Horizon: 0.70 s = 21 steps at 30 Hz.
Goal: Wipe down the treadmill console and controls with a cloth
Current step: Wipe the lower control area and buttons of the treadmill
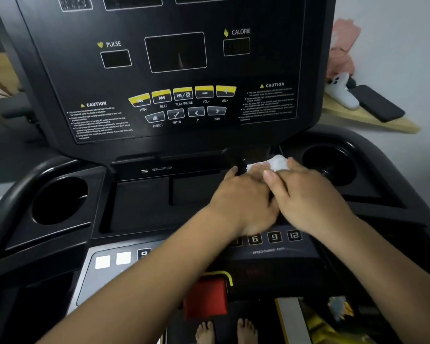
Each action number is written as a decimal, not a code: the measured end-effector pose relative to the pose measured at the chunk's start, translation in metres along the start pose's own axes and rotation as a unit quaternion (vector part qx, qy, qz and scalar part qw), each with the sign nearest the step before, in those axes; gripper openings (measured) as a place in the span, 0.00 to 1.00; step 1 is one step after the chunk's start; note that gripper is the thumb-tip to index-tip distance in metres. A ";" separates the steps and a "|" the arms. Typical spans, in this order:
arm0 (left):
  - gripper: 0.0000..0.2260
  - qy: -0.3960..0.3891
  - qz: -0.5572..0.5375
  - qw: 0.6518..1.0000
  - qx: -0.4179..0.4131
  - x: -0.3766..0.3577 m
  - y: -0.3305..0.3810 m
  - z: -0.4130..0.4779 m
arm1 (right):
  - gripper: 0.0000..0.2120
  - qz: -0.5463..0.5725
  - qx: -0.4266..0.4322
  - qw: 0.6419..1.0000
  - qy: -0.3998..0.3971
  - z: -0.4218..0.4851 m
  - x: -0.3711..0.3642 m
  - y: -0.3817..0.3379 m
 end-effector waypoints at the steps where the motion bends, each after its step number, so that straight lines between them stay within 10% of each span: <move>1: 0.27 0.007 0.003 1.000 -0.005 0.001 0.000 -0.001 | 0.29 0.006 0.003 1.000 0.003 0.004 0.001 0.003; 11: 0.32 0.015 0.037 0.999 -0.021 -0.008 0.017 -0.005 | 0.27 0.145 -0.023 0.983 -0.109 -0.014 -0.004 0.021; 21: 0.36 0.000 0.070 0.997 -0.035 -0.011 0.007 -0.021 | 0.36 0.030 0.008 0.981 -0.190 -0.025 -0.019 0.026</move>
Point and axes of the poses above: each hand's wrist, its own z-axis towards the middle knuckle, its own x-axis out of the back of the hand, y = z × x, the point moved 3 cm from there along z, towards the middle knuckle, and after that the axes turned 15 degrees about x, right-handed, at the moved point
